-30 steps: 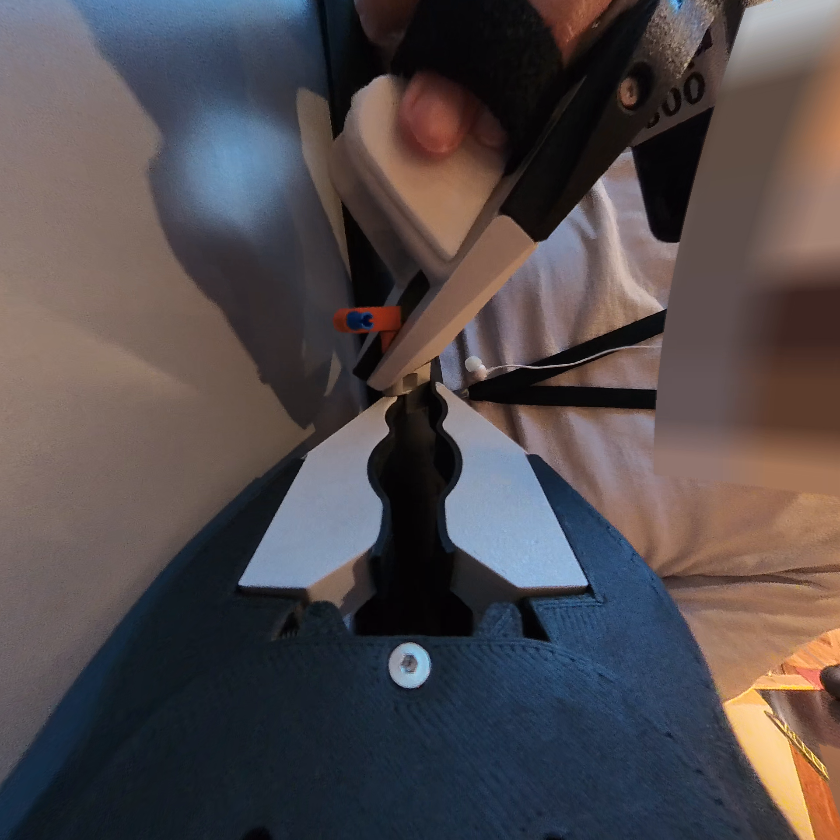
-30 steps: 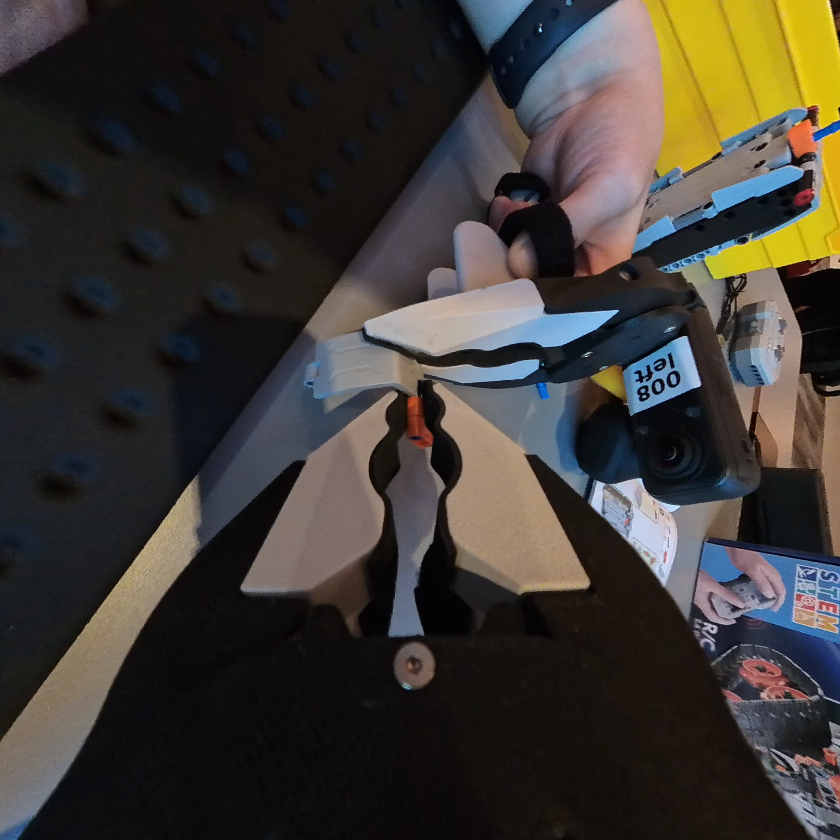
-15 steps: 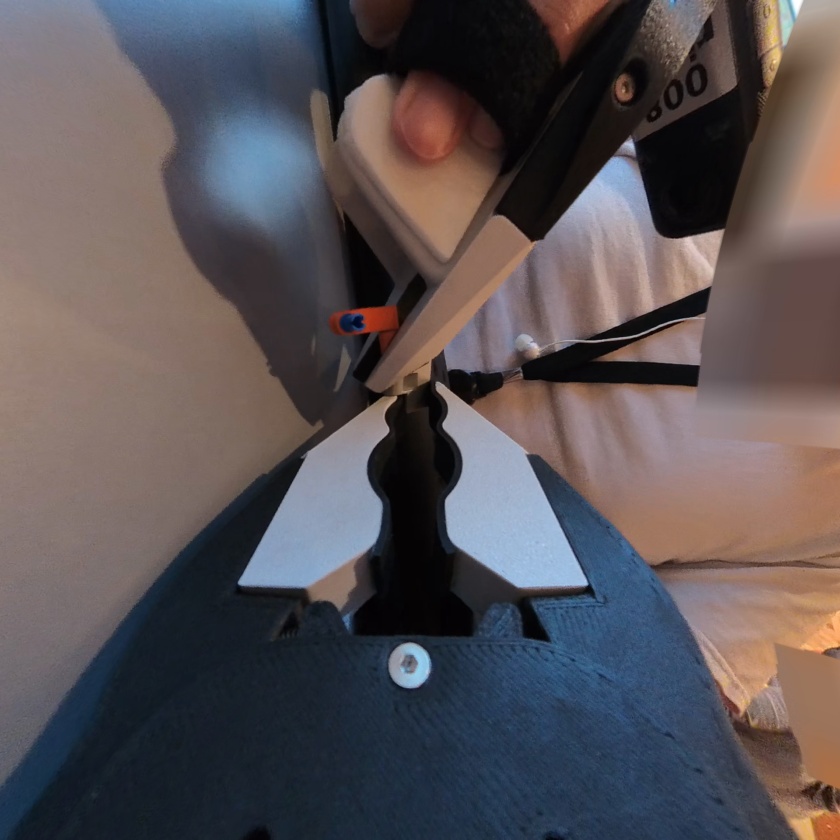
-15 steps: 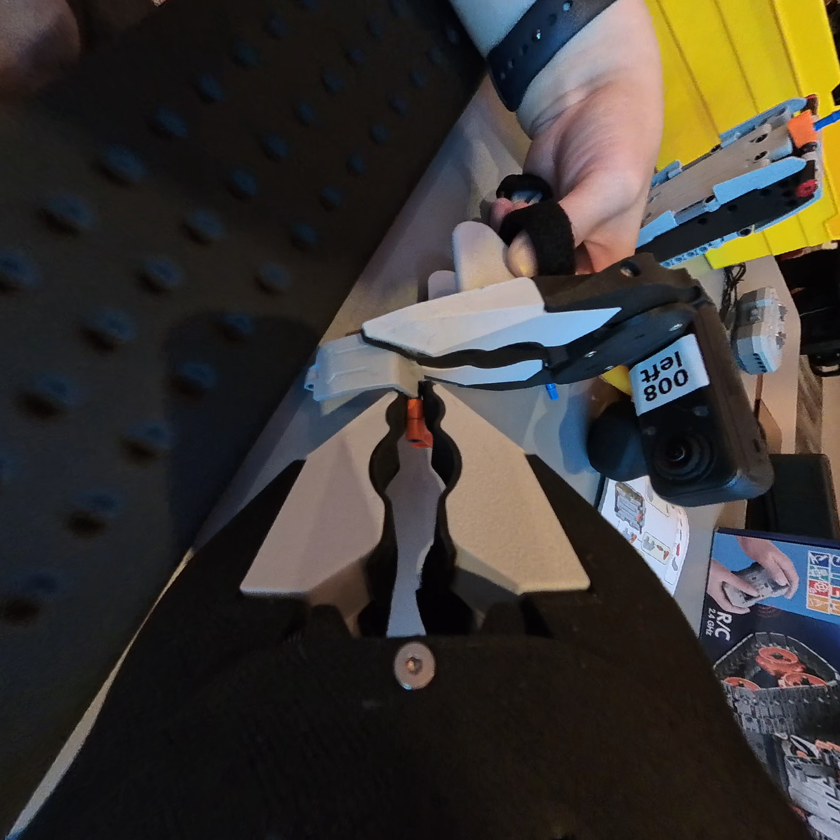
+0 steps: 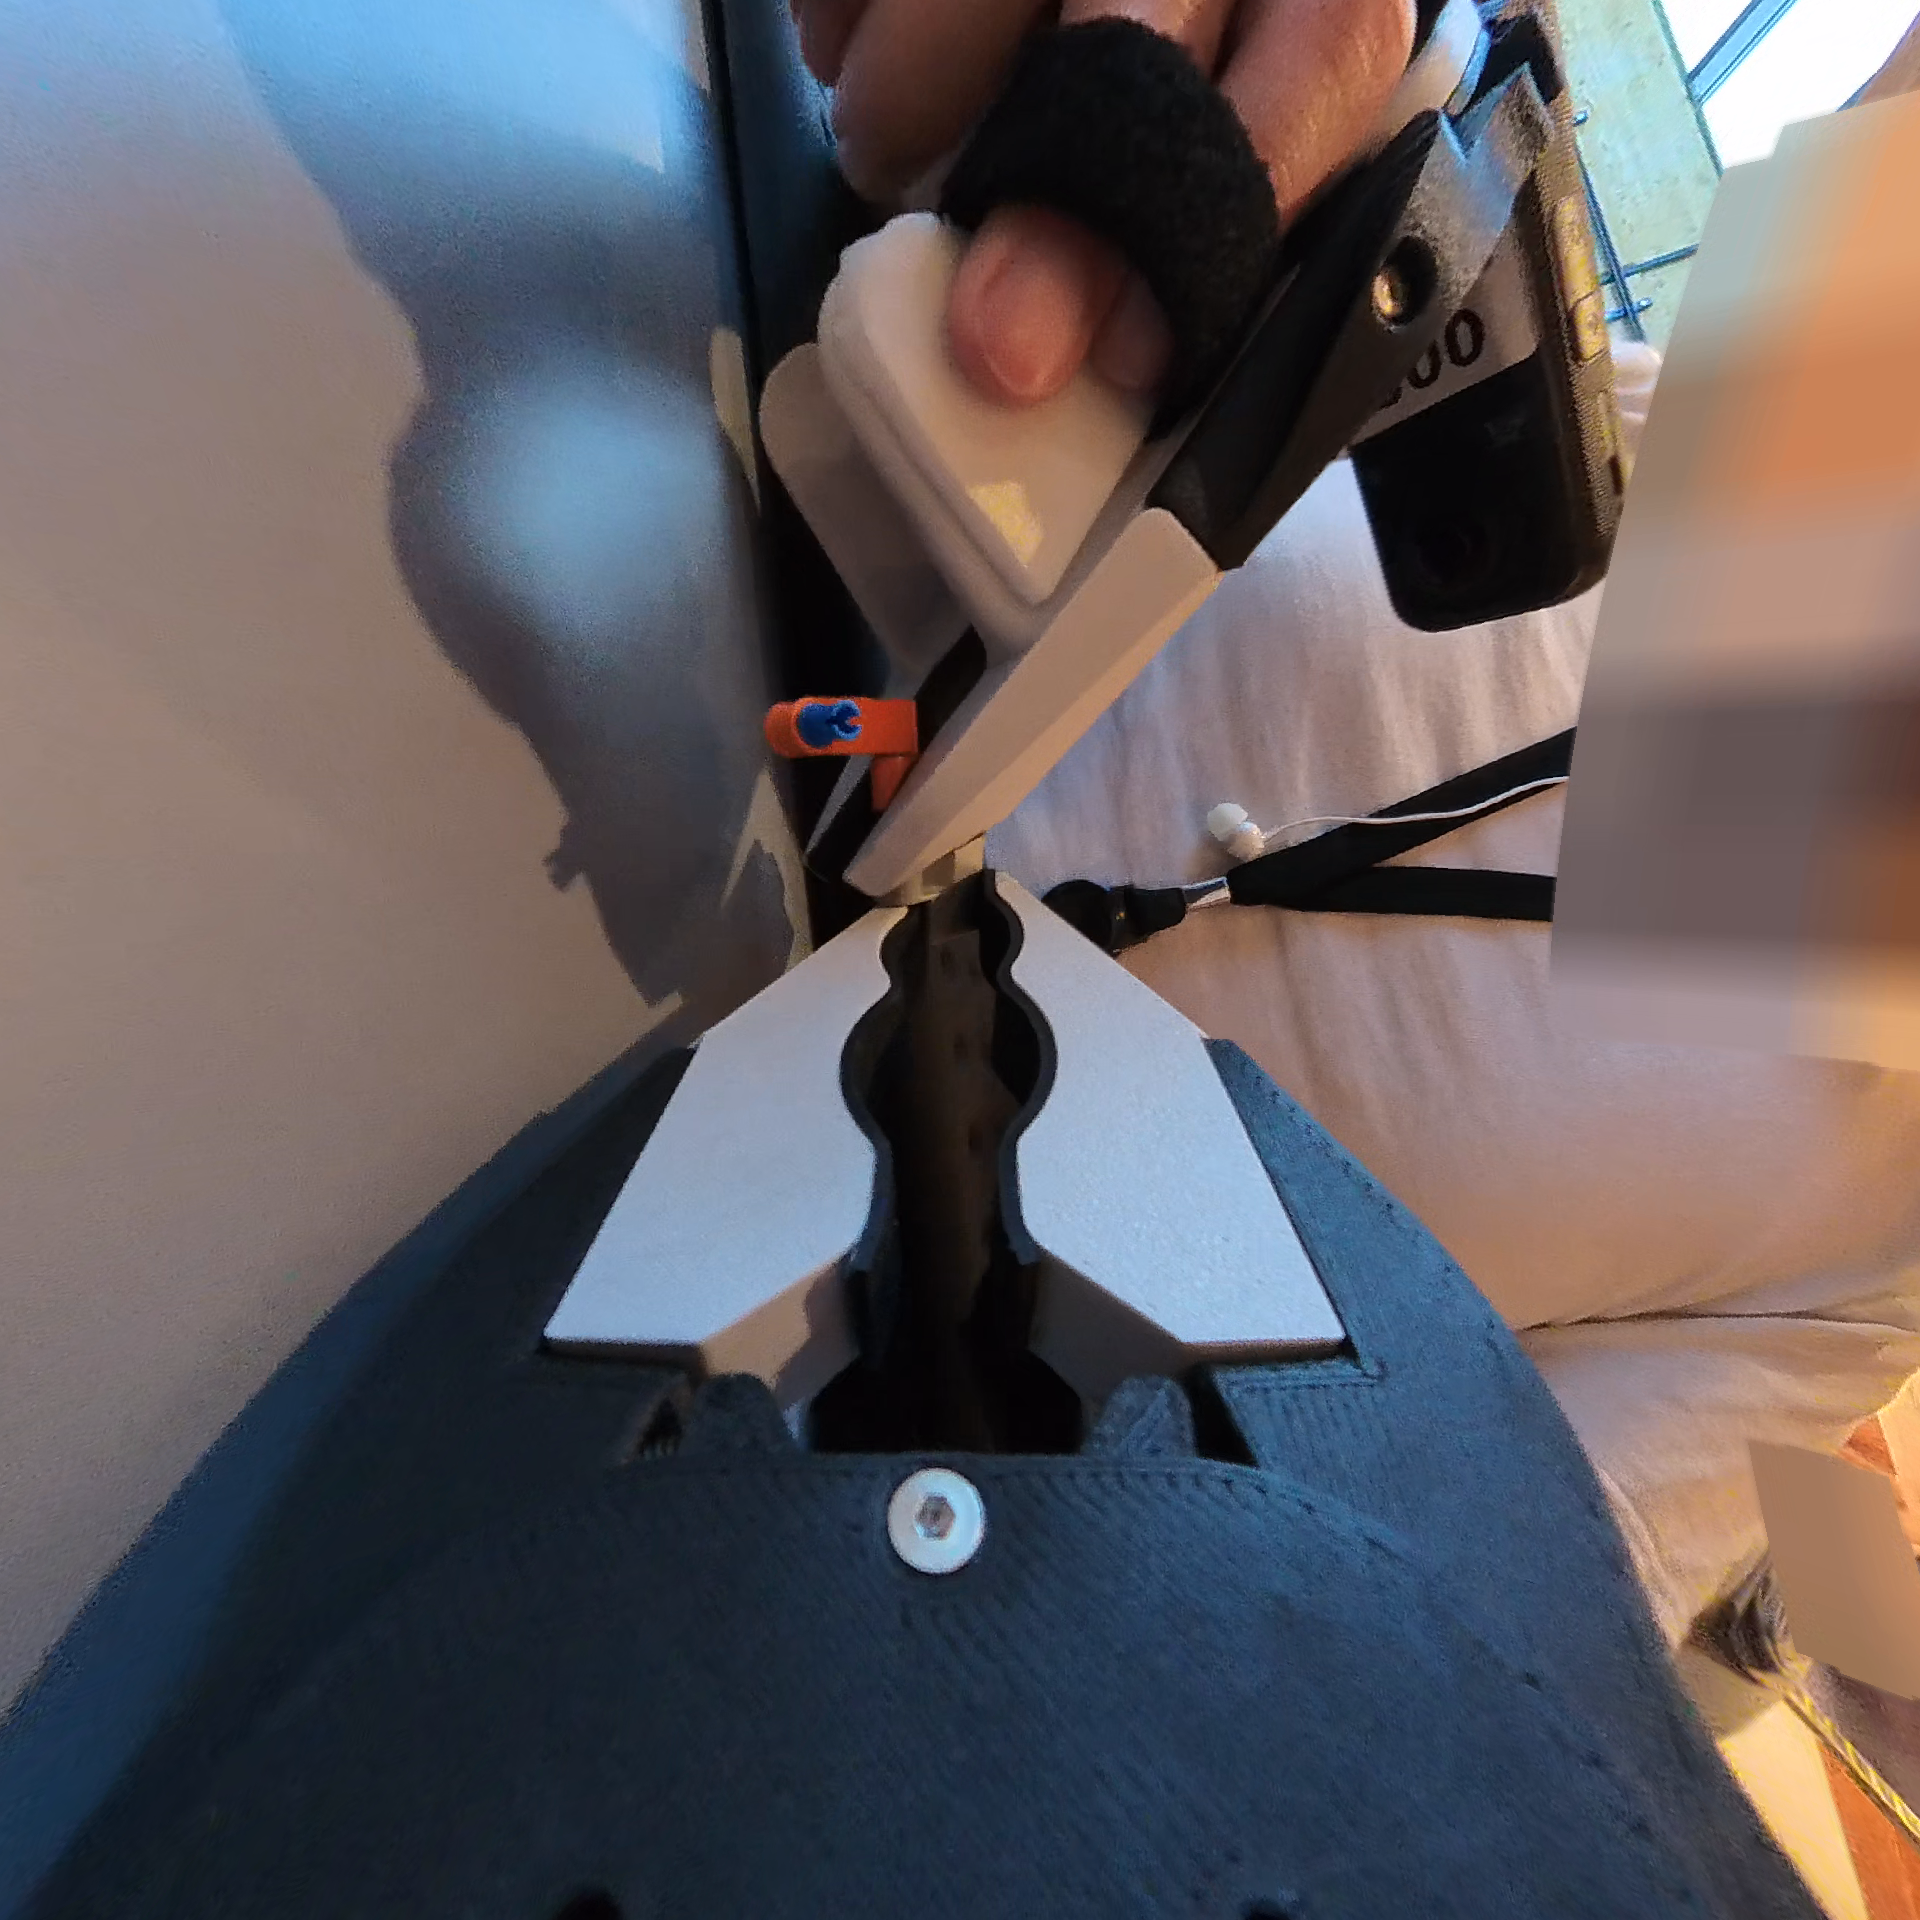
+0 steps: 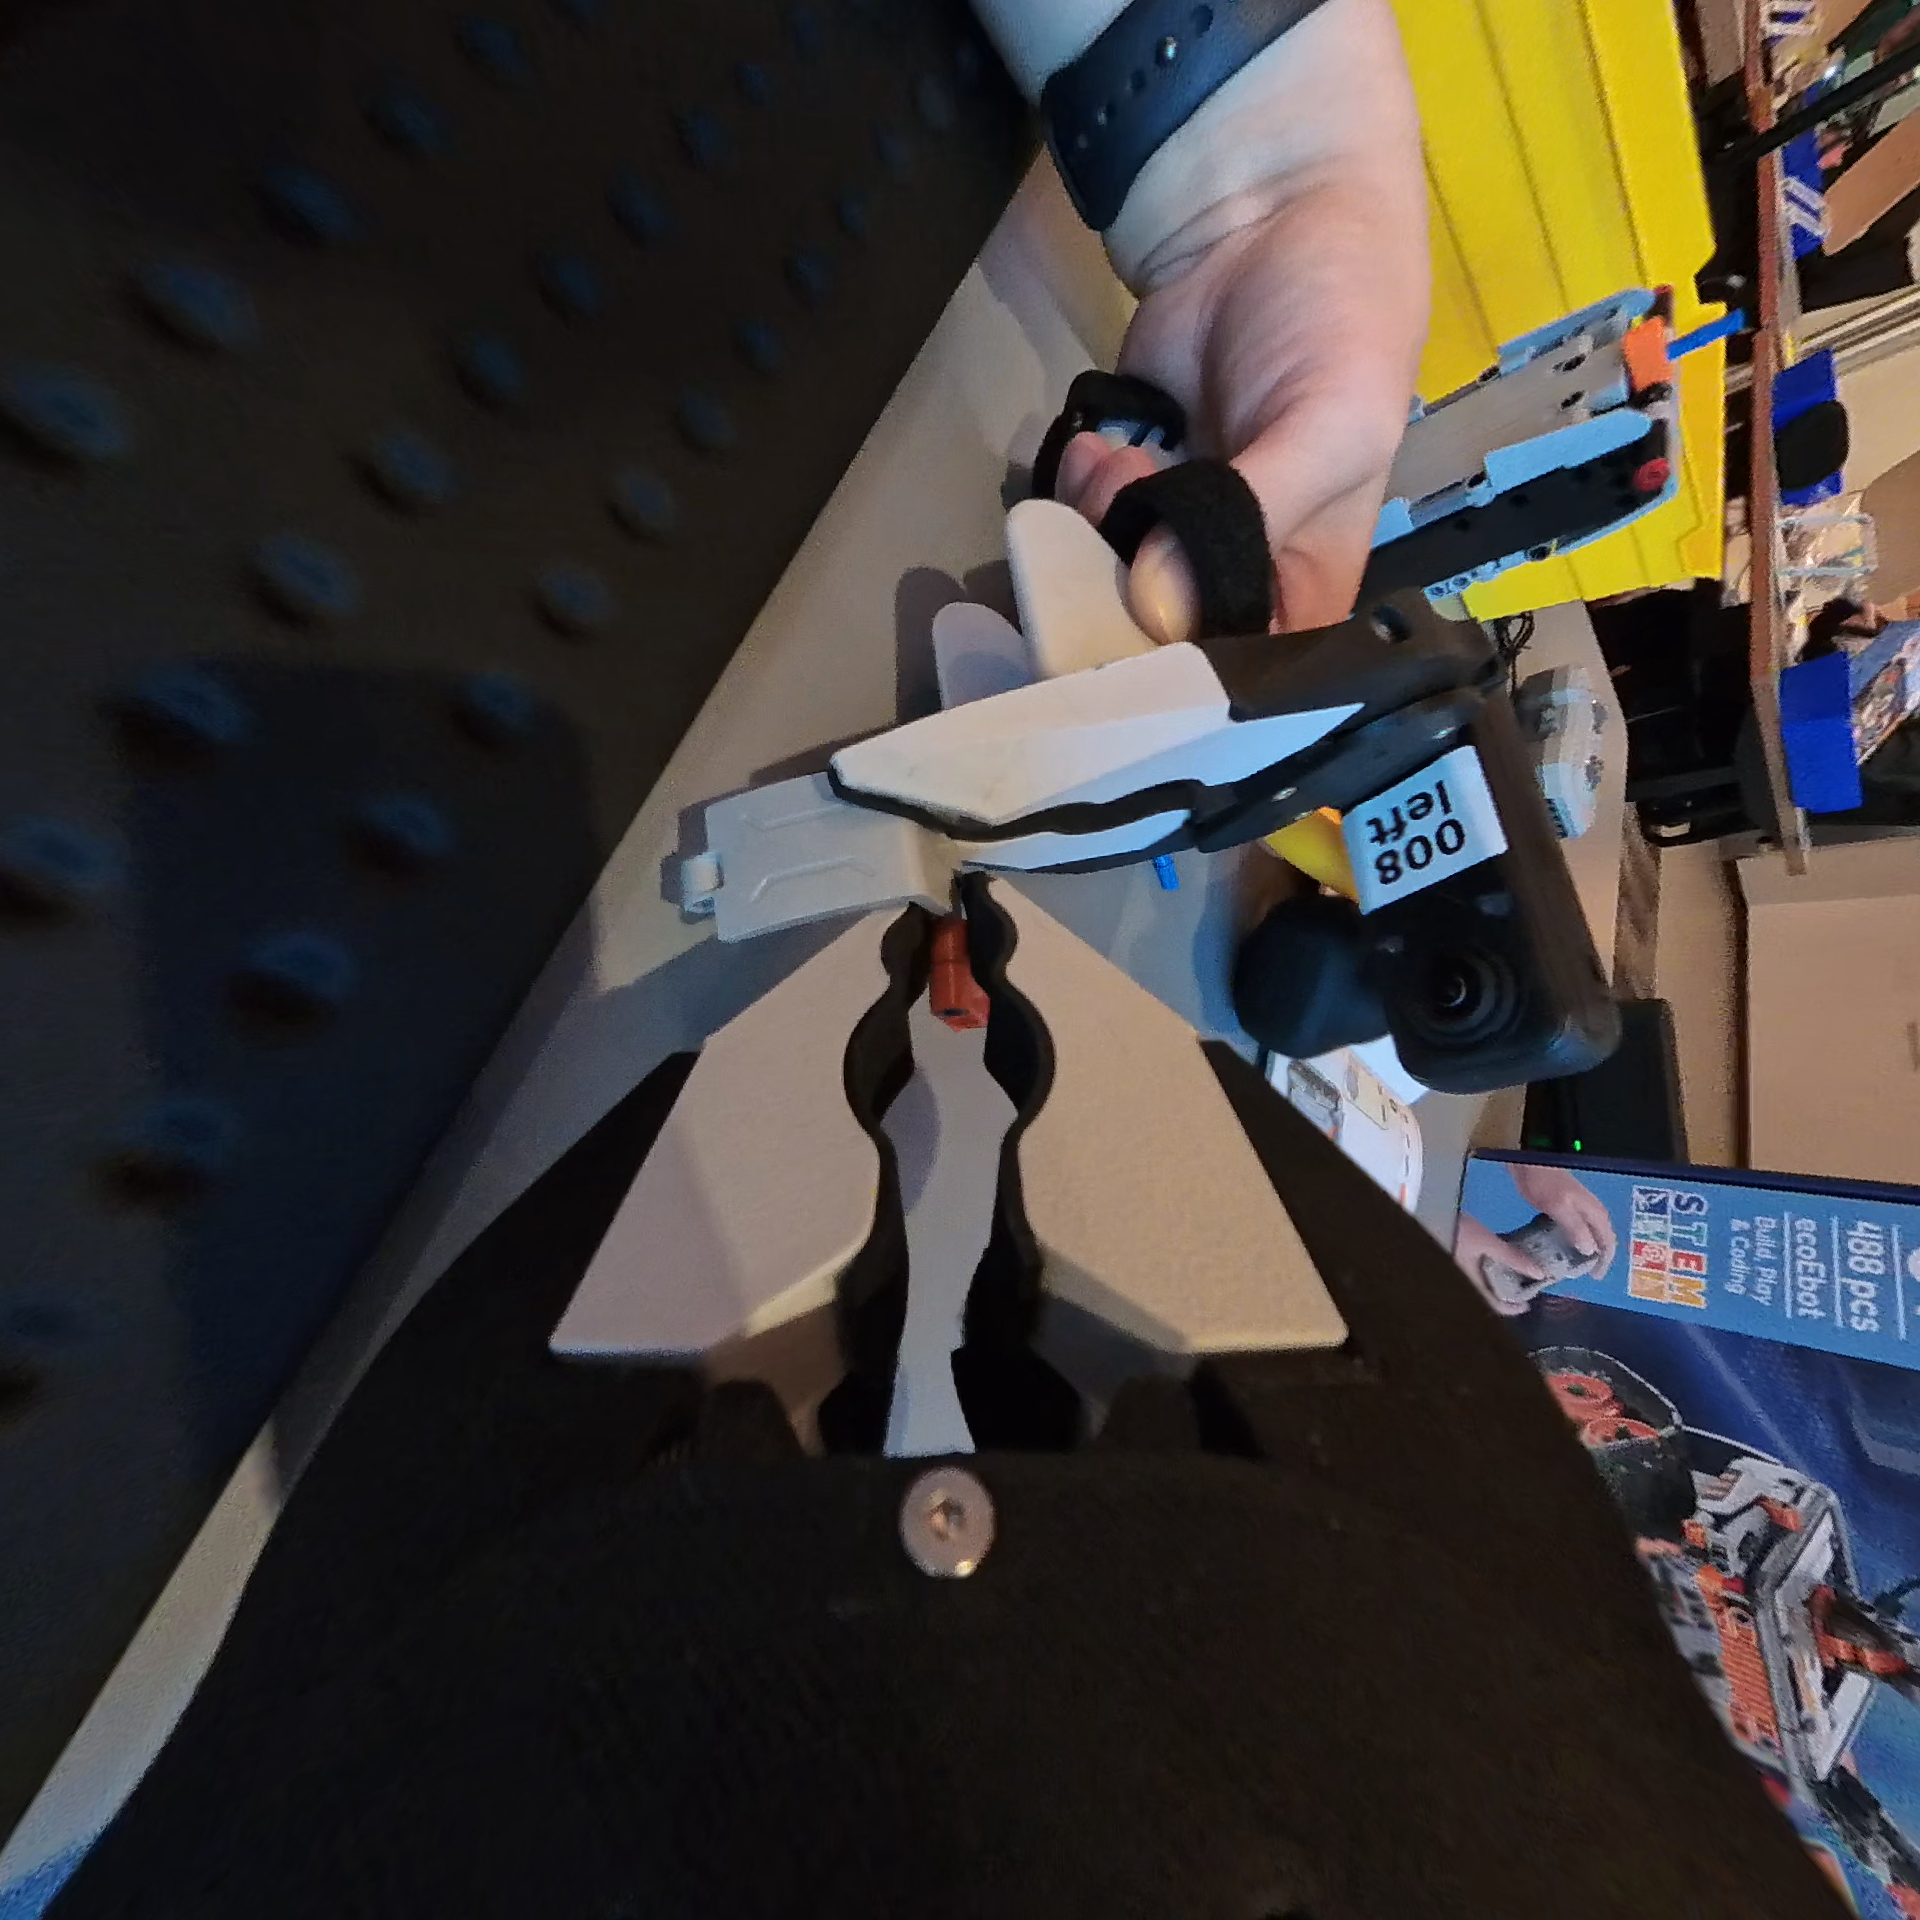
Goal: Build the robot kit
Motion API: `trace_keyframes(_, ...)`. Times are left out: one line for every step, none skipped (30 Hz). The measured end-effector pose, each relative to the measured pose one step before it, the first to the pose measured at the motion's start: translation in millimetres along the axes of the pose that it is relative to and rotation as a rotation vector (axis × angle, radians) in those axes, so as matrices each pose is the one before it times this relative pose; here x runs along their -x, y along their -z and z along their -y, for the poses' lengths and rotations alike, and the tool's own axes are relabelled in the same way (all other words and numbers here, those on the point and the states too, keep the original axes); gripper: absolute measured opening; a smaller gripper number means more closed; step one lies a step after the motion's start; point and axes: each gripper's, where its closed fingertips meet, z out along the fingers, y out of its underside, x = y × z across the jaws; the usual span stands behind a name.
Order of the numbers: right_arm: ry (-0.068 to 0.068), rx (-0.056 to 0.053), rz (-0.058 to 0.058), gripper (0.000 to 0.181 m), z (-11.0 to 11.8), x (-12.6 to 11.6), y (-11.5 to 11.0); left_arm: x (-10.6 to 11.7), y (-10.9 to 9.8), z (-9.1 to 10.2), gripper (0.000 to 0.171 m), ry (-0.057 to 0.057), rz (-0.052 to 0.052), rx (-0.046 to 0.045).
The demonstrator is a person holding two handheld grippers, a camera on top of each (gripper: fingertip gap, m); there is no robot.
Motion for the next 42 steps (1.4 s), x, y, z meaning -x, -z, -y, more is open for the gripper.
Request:
trace_keyframes(-0.0018,0.006,0.0038,0.005,-1.69,0.18,-0.28,2.44,0.16,0.8,0.007,-0.0029,0.0073,0.00207)
trace_keyframes(0.003,0.013,0.0039,0.005,-2.79,1.22,-1.17,3.03,-0.05,0.07,0.007,0.0162,-0.0027,0.00164)
trace_keyframes(-0.0023,0.0116,0.0086,0.005,-2.1,2.45,-2.05,2.8,-0.63,-1.02,0.007,0.0285,0.0002,0.00996)
trace_keyframes(-0.0023,0.0083,0.0068,0.005,-1.03,2.53,-2.03,1.23,-0.59,-1.67,0.007,-0.0008,0.0119,0.01309)
trace_keyframes(-0.0017,-0.0069,-0.0064,0.005,1.33,0.81,-0.72,-0.52,-0.02,-1.43,0.007,-0.0021,-0.0033,0.00715)
trace_keyframes(-0.0131,-0.0078,-0.0084,0.005,1.4,-0.14,-0.16,-0.63,0.02,-0.55,0.007,-0.0019,-0.0043,-0.00006)
trace_keyframes(-0.0179,-0.0081,-0.0064,0.005,0.69,-0.06,-0.01,-0.39,0.0,-0.27,0.007,-0.0023,-0.0028,-0.00232)
trace_keyframes(-0.0085,-0.0073,-0.0084,0.005,0.64,-0.11,0.1,-0.27,-0.22,-0.49,0.007,-0.0029,-0.0013,-0.00044)
trace_keyframes(0.007,-0.0025,-0.0066,0.005,0.69,0.32,-0.11,0.48,-0.46,-0.71,0.007,-0.0022,0.0051,0.00326)
trace_keyframes(0.0174,0.0125,-0.002,0.005,-0.6,0.82,-0.69,1.48,-0.53,-0.44,0.007,-0.0046,0.0151,0.00343)
trace_keyframes(0.0268,0.0152,-0.003,0.005,-0.69,0.96,-0.58,1.22,-0.56,-0.46,0.007,-0.0042,0.0123,0.00263)
trace_keyframes(0.0211,0.01,-0.0056,0.005,-0.04,0.6,-0.38,0.69,-0.47,-0.39,0.007,-0.002,0.0072,0.00223)
trace_keyframes(0.005,0.0063,-0.001,0.005,-0.05,0.55,-0.27,0.36,-0.23,-0.32,0.007,-0.0017,0.0032,0.00113)
trace_keyframes(0.009,0.0031,-0.0049,0.005,0.36,0.16,-0.13,0.09,-0.22,-0.18,0.007,-0.0011,0.0012,0.00164)
trace_keyframes(0.0221,0.005,-0.0061,0.005,0.28,0.32,-0.13,0.41,-0.47,-0.46,0.007,-0.0026,0.0047,0.00451)
trace_keyframes(0.0187,0.0079,0.0046,0.005,0.22,0.82,-0.18,0.06,-0.52,-0.72,0.007,-0.0013,0.0016,0.00623)
trace_keyframes(0.0189,0.0059,0.0032,0.004,1.09,0.5,0.23,-0.42,-0.59,-1.07,0.007,-0.0026,-0.0028,0.0085)
trace_keyframes(0.0199,0.004,0.0037,0.004,1.13,0.55,-0.15,-0.33,-0.31,-0.76,0.007,-0.0001,-0.0017,0.00708)
trace_keyframes(0.0058,0.0064,0.0076,0.004,0.08,0.18,-0.28,-0.14,0.07,-0.23,0.006,0.0002,-0.0018,0.00266)
trace_keyframes(-0.0066,-0.0001,0.0076,0.004,0.32,0.17,-0.41,-0.01,0.06,-0.35,0.006,-0.0018,-0.0009,0.00281)
trace_keyframes(-0.009,-0.002,0.0,0.004,-0.17,-0.08,-0.54,0.17,0.29,0.99,0.006,0.0026,0.0014,-0.00726)
trace_keyframes(-0.0156,0.0173,-0.011,0.004,-3.14,-1.09,-1.49,0.77,0.65,3.29,0.006,0.0045,0.0028,-0.02305)
trace_keyframes(-0.0172,0.0336,-0.013,0.004,-4.4,-0.31,-3.46,-0.15,-0.82,1.23,0.006,0.0036,-0.0023,-0.00409)
trace_keyframes(0.0059,-0.0073,0.0053,0.004,2.54,2.77,-1.41,-1.02,-2.47,-4.69,0.007,-0.009,-0.0017,0.03233)
trace_keyframes(0.0032,-0.009,0.0068,0.004,3.06,1.35,0.72,-0.13,0.01,0.12,0.007,-0.002,-0.0008,-0.00303)
trace_keyframes(-0.009,0.0051,0.0032,0.004,-0.74,-0.67,0.03,-0.26,0.39,0.03,0.007,0.0017,-0.0023,-0.00037)
trace_keyframes(-0.0135,-0.005,0.0021,0.005,-1.12,-0.59,-0.14,0.07,0.67,0.91,0.007,0.0027,0.0001,-0.0095)
trace_keyframes(-0.0171,-0.0124,-0.0046,0.005,-0.56,-1.25,0.32,-1.12,0.91,1.34,0.007,0.001,-0.0084,-0.01546)
trace_keyframes(-0.0048,-0.0055,-0.0147,0.005,-0.94,-2.74,1.09,-0.9,1.69,2.56,0.008,-0.005,-0.0027,-0.02536)
trace_keyframes(0.0089,0.0042,-0.0219,0.005,-1.88,-3.73,1.23,-1.23,1.89,2.47,0.008,-0.0073,-0.0021,-0.02507)
trace_keyframes(0.0072,0.0027,-0.0207,0.005,-1.58,-3.34,1.02,-0.9,1.61,0.24,0.008,-0.0054,-0.0006,-0.01026)
trace_keyframes(-0.002,0.012,-0.0086,0.005,-3.61,-1.75,0.31,-0.39,0.59,-2.49,0.008,-0.0025,0.0024,0.00514)
trace_keyframes(-0.0083,0.0269,-0.009,0.005,-6.6,-1.62,-0.11,-1.44,0.05,-2.32,0.008,-0.0054,-0.0036,0.00336)
trace_keyframes(-0.0115,0.021,-0.0054,0.005,-6.7,-0.99,0.16,-1.32,0.0,-1.2,0.007,-0.0097,0.0005,-0.00367)
trace_keyframes(-0.0203,0.0089,0.0198,0.005,-5.38,2.62,0.25,-0.72,0.45,-0.48,0.008,-0.0053,0.0036,-0.00757)
trace_keyframes(-0.0327,0.0063,0.0137,0.005,-4.71,0.98,-0.12,-0.26,1.02,-0.42,0.008,-0.001,0.0037,-0.00795)
trace_keyframes(-0.0492,0.0015,0.0197,0.005,-3.17,0.94,-0.5,0.7,1.67,0.29,0.007,0.0014,0.0076,-0.01057)
trace_keyframes(-0.0654,-0.0112,0.0314,0.006,0.06,1.31,-0.36,1.2,2.09,1.05,0.008,0.0025,0.0106,-0.01295)
trace_keyframes(-0.0671,-0.0146,0.0364,0.005,1.57,1.45,-0.71,0.33,2.0,0.79,0.007,0.0026,0.0027,-0.01004)
trace_keyframes(-0.0632,-0.0038,0.0317,0.006,0.37,0.86,-1.52,-0.61,1.67,0.42,0.007,0.001,-0.0027,-0.00701)
trace_keyframes(-0.048,-0.0034,0.0158,0.007,0.81,-1.09,-1.16,-0.1,1.1,0.2,0.007,-0.0002,0.002,-0.0053)
trace_keyframes(-0.0342,-0.0085,0.0163,0.01,1.49,-0.32,-0.47,0.07,0.73,-0.3,0.007,-0.0007,0.0031,-0.00226)
